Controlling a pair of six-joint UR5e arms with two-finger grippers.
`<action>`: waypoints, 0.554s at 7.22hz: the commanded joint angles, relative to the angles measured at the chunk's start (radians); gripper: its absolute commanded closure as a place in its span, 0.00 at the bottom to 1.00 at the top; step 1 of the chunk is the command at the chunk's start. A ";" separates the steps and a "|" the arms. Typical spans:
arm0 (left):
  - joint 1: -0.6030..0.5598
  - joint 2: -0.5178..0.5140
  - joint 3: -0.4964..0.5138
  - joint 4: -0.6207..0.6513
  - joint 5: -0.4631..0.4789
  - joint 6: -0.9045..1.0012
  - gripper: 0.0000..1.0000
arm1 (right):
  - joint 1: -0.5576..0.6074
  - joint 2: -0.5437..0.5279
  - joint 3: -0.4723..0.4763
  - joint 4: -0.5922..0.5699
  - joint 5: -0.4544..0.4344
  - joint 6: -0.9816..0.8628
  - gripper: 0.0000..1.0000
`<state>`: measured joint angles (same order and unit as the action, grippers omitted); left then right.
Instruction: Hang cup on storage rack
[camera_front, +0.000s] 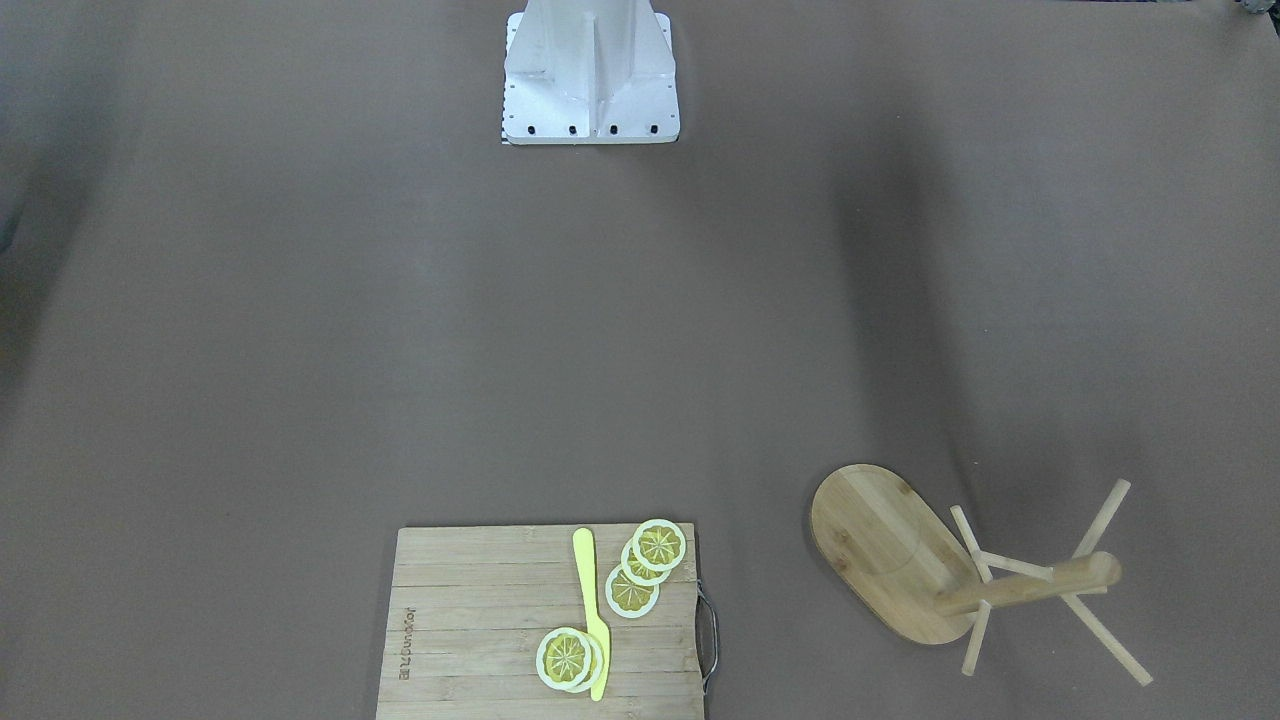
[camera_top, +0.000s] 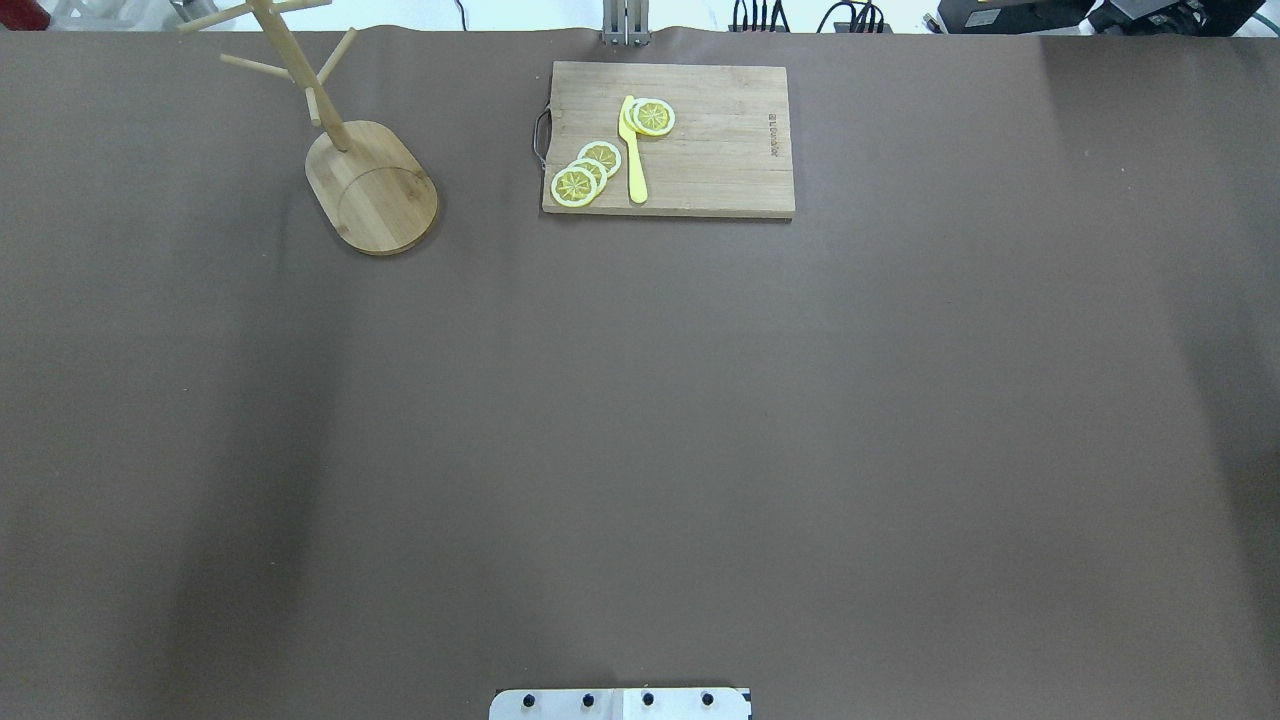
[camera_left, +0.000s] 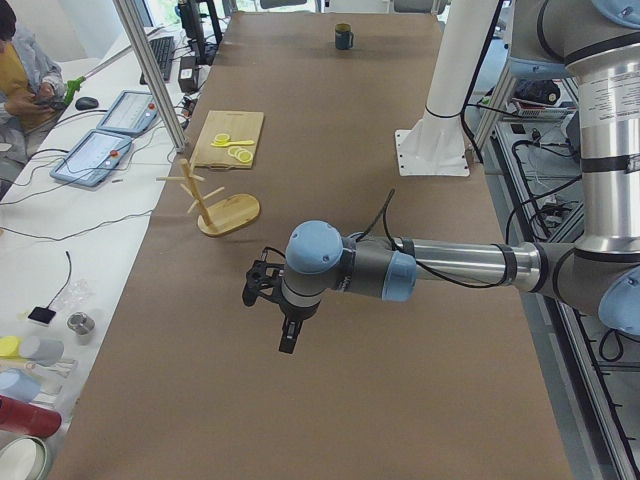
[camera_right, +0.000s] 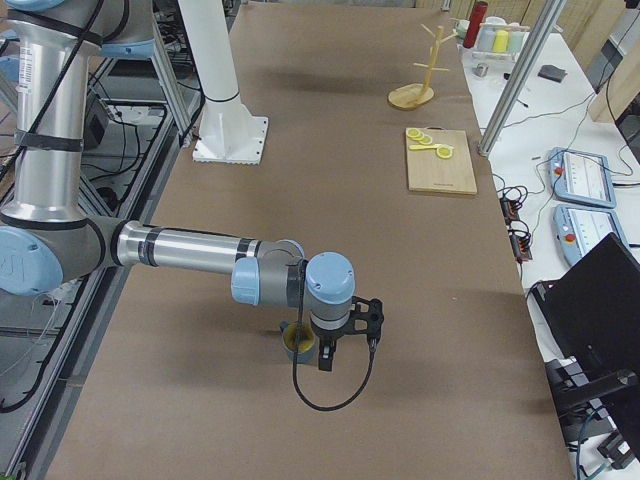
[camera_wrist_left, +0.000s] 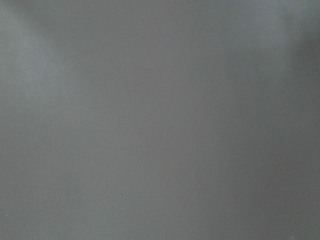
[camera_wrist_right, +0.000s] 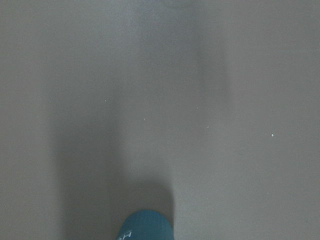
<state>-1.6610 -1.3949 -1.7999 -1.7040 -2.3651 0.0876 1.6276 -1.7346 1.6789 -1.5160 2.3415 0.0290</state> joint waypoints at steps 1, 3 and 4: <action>0.000 0.000 0.021 -0.003 -0.005 0.001 0.02 | 0.000 -0.022 -0.014 0.142 0.005 0.003 0.00; -0.002 -0.004 0.019 -0.003 -0.002 0.000 0.02 | 0.000 -0.037 -0.044 0.171 0.013 -0.006 0.00; -0.003 0.003 -0.019 0.001 0.003 -0.003 0.02 | 0.000 -0.080 -0.039 0.213 0.009 -0.006 0.00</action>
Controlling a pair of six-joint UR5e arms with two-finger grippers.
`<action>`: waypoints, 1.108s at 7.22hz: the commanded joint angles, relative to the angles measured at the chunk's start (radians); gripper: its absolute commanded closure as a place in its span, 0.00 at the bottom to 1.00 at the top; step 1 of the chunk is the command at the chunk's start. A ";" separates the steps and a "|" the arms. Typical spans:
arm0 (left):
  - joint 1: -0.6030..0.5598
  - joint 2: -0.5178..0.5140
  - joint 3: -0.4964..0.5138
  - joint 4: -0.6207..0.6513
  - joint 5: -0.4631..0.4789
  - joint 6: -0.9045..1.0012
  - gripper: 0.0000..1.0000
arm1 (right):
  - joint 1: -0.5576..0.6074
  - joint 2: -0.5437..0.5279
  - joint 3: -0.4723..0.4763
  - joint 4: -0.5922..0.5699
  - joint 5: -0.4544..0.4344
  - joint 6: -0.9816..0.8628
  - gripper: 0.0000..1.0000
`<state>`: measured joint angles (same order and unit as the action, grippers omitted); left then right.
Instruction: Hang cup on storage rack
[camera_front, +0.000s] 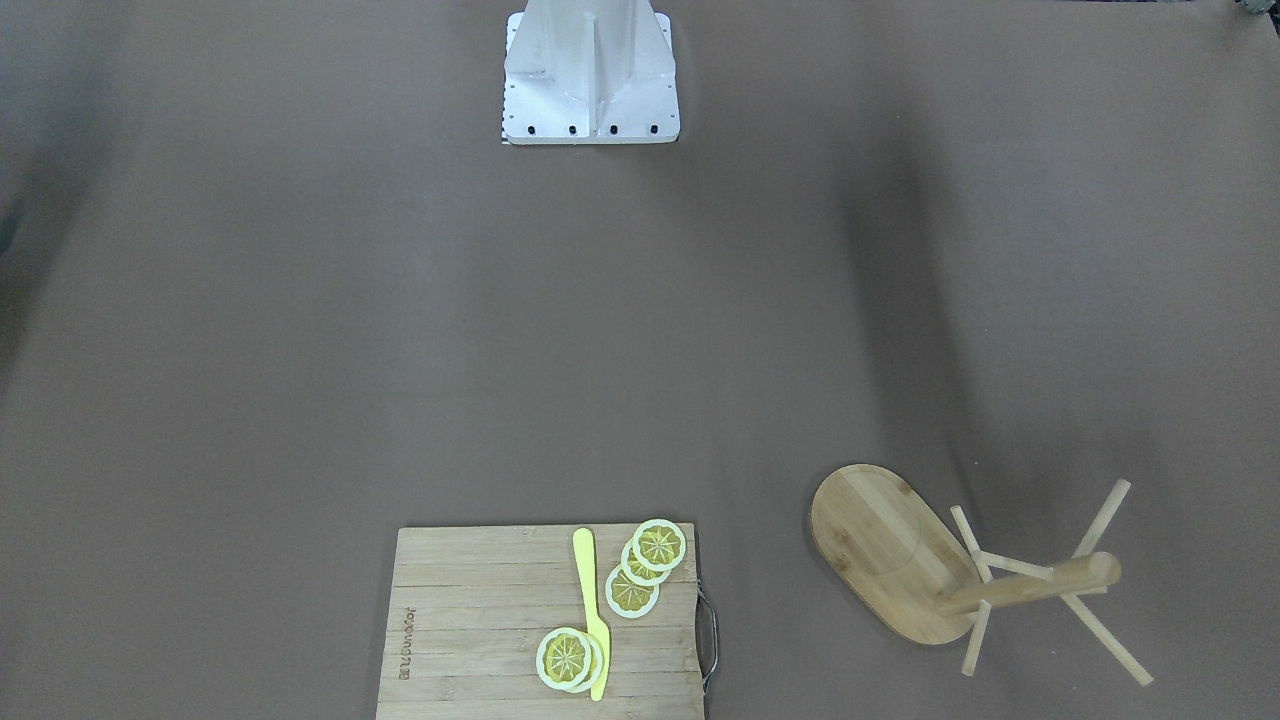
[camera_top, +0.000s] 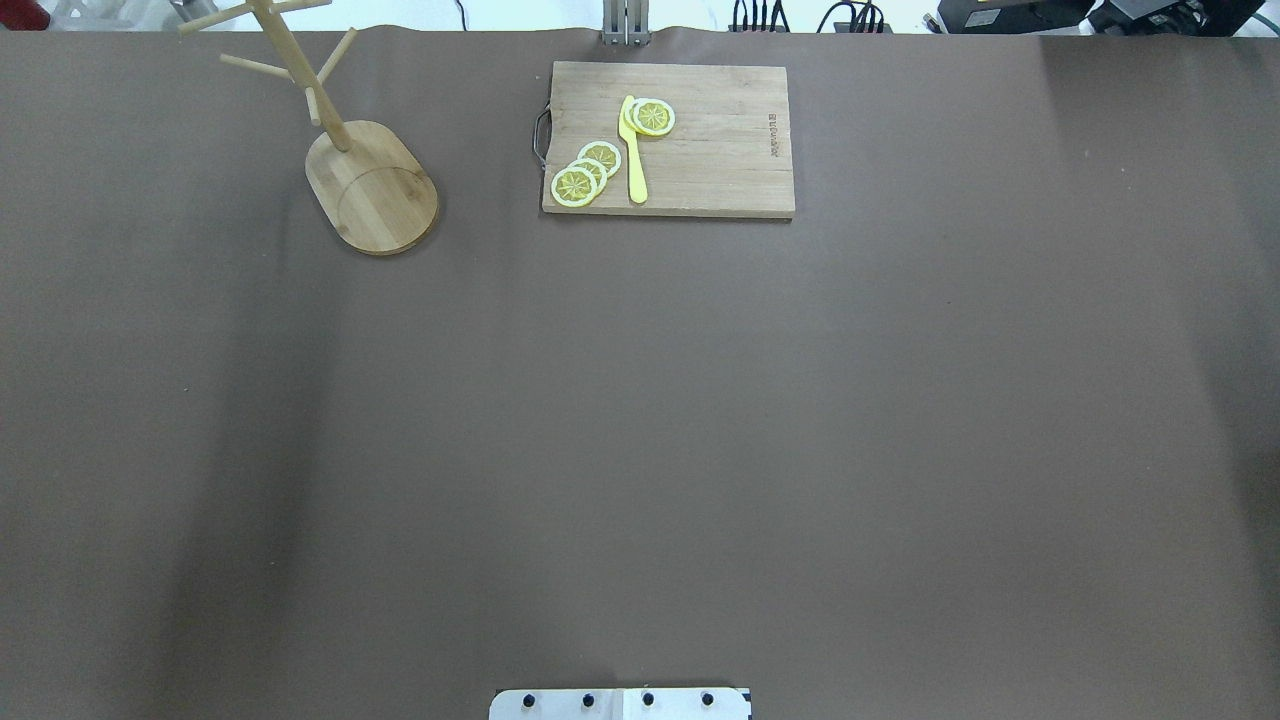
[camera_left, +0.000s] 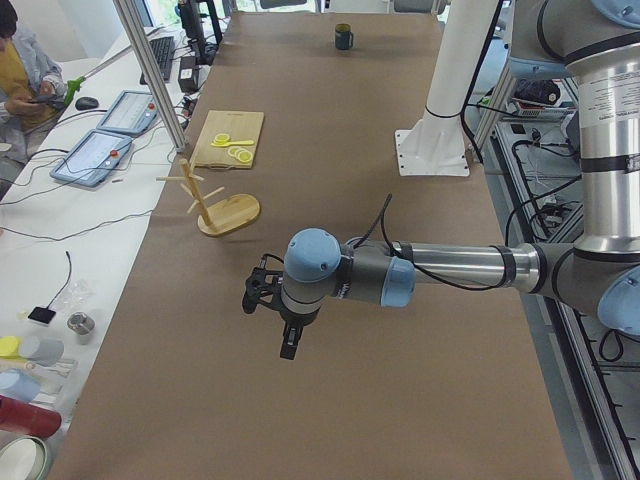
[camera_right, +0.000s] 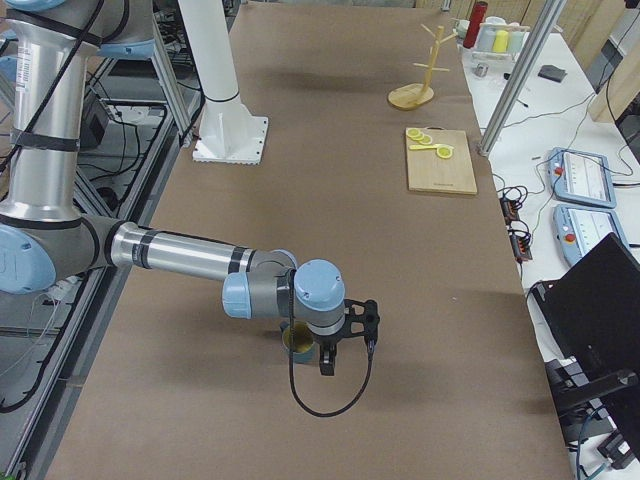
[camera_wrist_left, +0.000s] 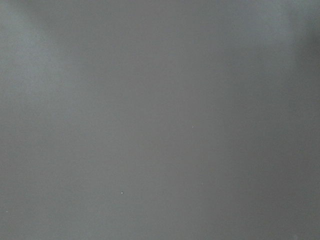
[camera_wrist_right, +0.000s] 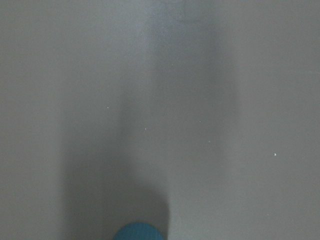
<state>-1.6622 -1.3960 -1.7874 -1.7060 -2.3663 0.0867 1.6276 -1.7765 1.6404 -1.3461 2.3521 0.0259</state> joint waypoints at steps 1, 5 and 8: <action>-0.001 0.003 -0.020 0.003 -0.001 -0.004 0.02 | 0.000 -0.046 -0.022 0.095 -0.002 0.006 0.00; 0.001 0.005 -0.032 0.002 -0.004 -0.016 0.02 | -0.003 -0.113 -0.060 0.122 0.001 -0.004 0.00; -0.002 0.006 -0.052 0.003 -0.002 -0.016 0.02 | -0.092 -0.098 -0.056 0.124 0.004 0.008 0.04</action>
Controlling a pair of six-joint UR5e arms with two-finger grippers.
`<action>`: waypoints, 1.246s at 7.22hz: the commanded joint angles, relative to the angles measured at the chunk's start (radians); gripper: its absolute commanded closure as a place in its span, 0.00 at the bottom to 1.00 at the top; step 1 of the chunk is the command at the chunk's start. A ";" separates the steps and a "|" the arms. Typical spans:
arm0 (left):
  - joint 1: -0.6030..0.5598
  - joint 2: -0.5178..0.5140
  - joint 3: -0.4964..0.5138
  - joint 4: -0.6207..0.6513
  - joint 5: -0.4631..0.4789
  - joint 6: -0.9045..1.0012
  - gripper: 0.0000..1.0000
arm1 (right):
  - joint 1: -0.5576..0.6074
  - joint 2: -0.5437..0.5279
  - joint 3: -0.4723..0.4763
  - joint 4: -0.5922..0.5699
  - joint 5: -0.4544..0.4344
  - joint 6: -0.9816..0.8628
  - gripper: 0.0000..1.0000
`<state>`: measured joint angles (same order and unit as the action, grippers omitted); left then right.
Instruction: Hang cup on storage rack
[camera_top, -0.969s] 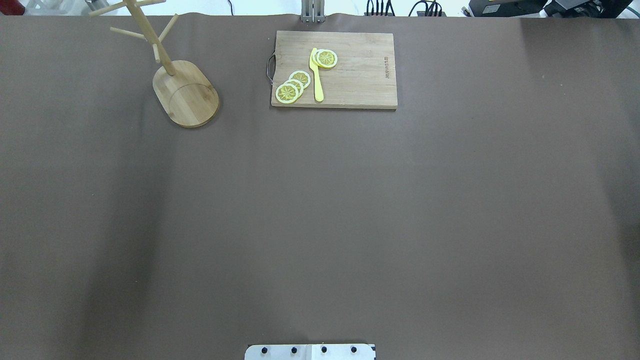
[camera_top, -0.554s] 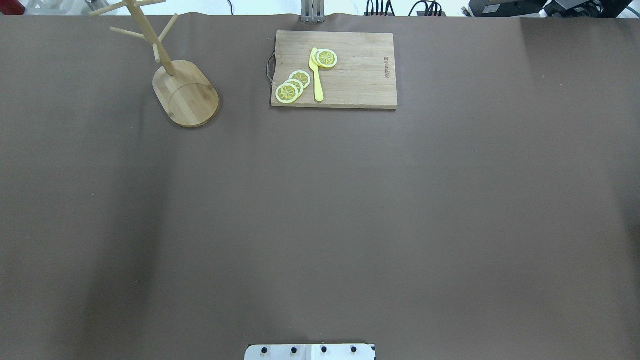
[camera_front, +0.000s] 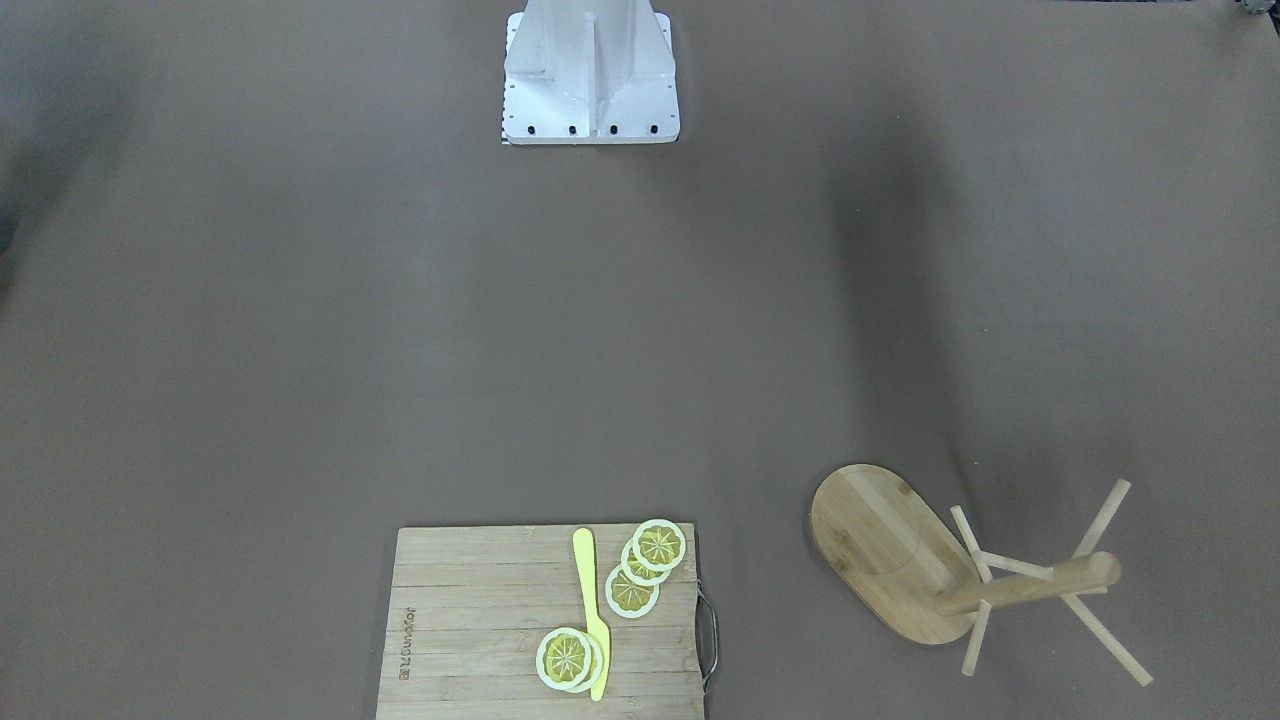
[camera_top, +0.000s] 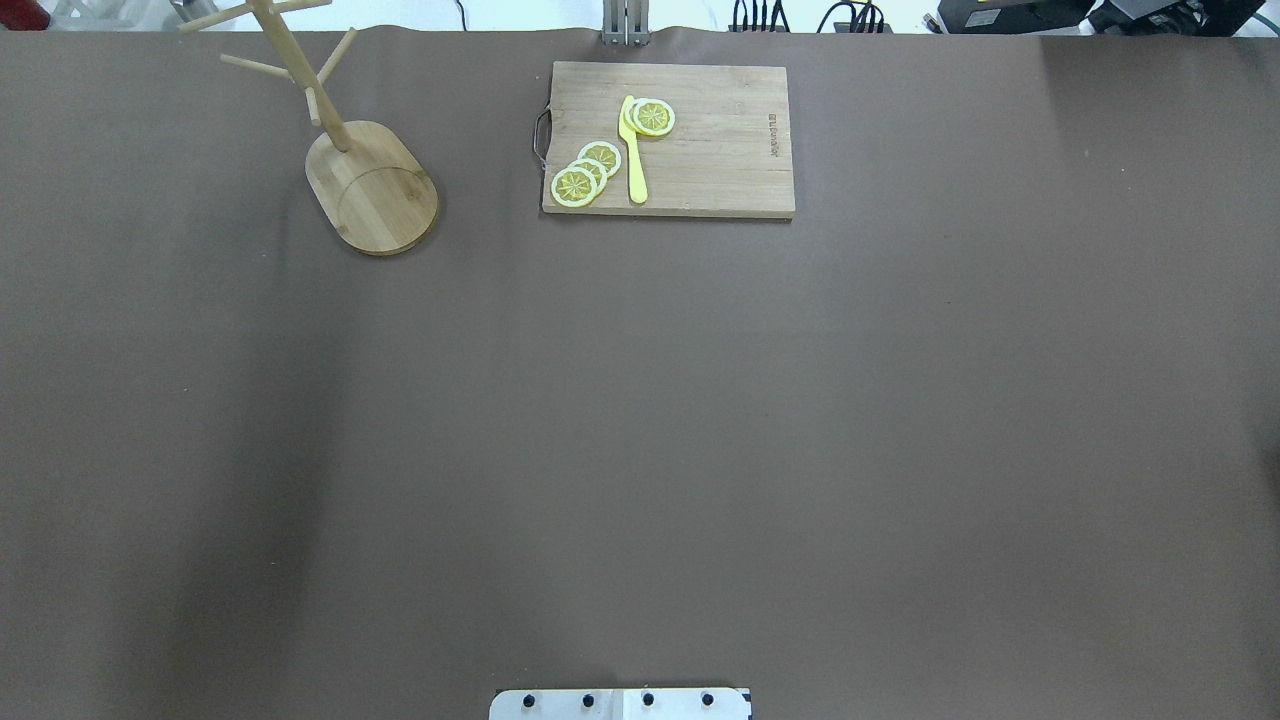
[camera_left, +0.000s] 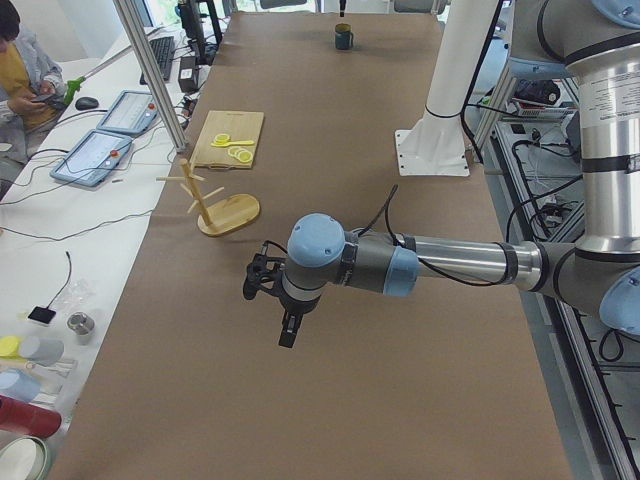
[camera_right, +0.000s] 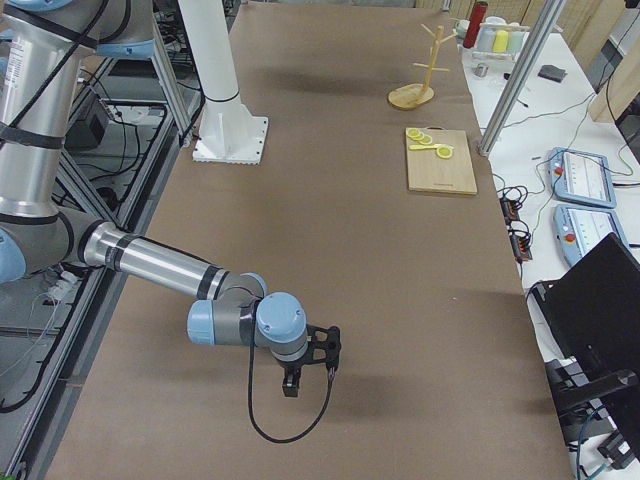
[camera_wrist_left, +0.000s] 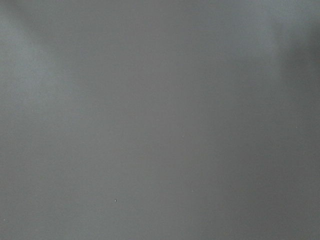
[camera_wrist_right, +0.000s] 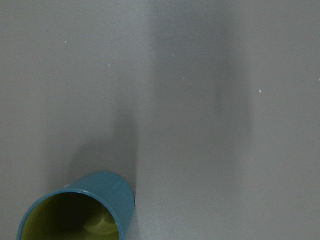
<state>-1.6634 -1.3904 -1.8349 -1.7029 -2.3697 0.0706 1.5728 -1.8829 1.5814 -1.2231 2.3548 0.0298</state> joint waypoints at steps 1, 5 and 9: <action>-0.001 0.001 -0.003 0.000 0.001 0.000 0.02 | -0.059 0.011 0.003 0.001 0.003 0.005 0.04; 0.001 -0.001 -0.001 0.000 0.000 -0.002 0.02 | -0.109 0.011 -0.003 -0.001 0.008 0.004 0.12; -0.001 -0.001 -0.003 0.000 0.000 -0.002 0.02 | -0.140 0.013 -0.018 -0.001 -0.005 0.013 0.42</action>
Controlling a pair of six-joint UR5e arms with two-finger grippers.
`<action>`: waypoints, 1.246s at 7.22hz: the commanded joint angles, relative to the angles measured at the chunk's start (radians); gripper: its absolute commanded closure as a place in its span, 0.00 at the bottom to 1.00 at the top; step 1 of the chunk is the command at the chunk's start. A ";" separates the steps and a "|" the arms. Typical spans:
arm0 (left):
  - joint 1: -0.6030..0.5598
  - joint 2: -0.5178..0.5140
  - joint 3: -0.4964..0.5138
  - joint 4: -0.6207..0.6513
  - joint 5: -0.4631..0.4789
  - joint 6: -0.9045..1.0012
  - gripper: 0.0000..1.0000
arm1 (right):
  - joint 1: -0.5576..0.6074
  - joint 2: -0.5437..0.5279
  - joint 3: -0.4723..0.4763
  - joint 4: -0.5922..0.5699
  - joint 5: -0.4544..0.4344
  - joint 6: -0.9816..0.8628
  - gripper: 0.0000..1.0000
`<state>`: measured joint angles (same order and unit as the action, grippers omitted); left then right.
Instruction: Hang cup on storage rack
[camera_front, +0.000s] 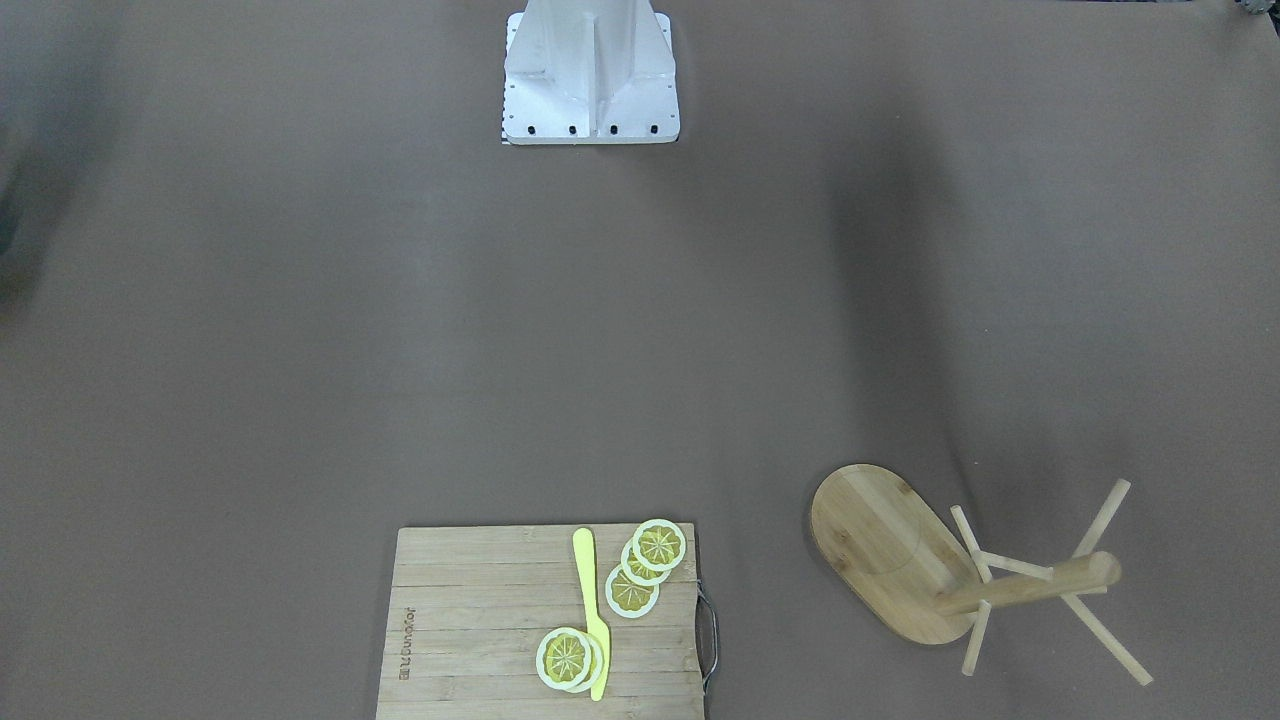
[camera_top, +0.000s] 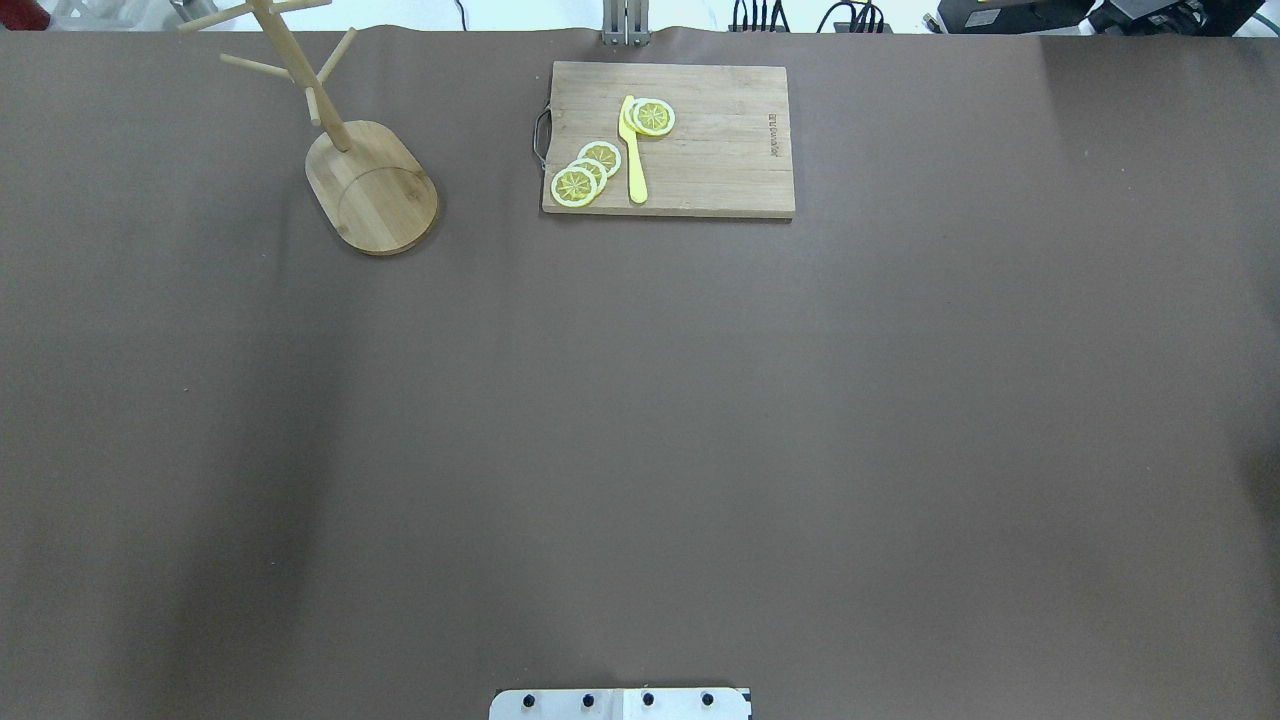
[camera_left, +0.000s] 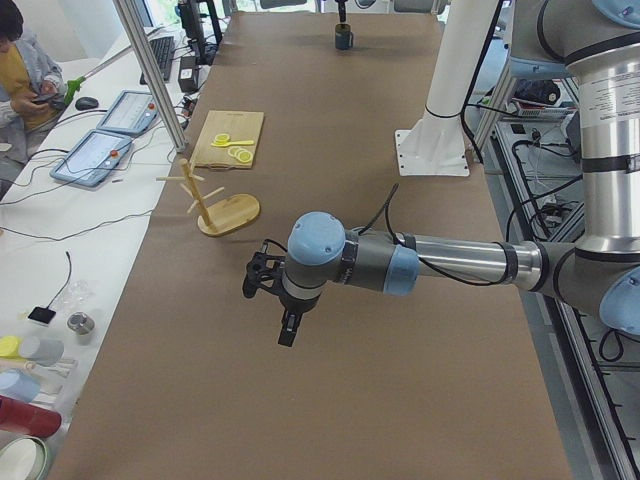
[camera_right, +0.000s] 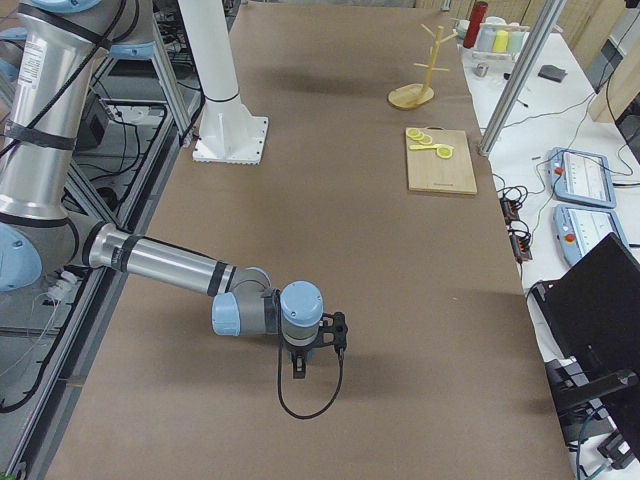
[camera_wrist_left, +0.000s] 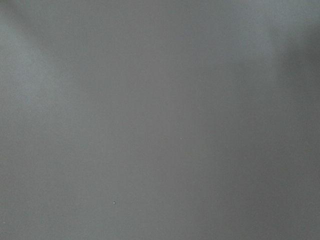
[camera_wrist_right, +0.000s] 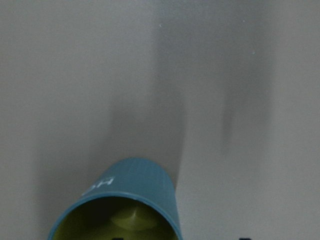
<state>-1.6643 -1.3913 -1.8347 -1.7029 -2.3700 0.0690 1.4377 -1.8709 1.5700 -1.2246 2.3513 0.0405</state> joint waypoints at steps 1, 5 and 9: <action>0.000 0.000 -0.003 0.000 0.000 0.000 0.02 | -0.005 0.001 -0.013 0.002 -0.001 0.002 0.67; -0.003 0.002 -0.009 0.000 0.000 0.003 0.02 | -0.011 0.036 -0.013 -0.004 0.011 0.004 1.00; -0.003 0.002 -0.006 0.000 -0.023 0.002 0.02 | -0.098 0.142 0.103 -0.010 0.114 0.248 1.00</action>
<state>-1.6674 -1.3900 -1.8421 -1.7028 -2.3763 0.0717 1.3944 -1.7671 1.6176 -1.2342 2.4399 0.1660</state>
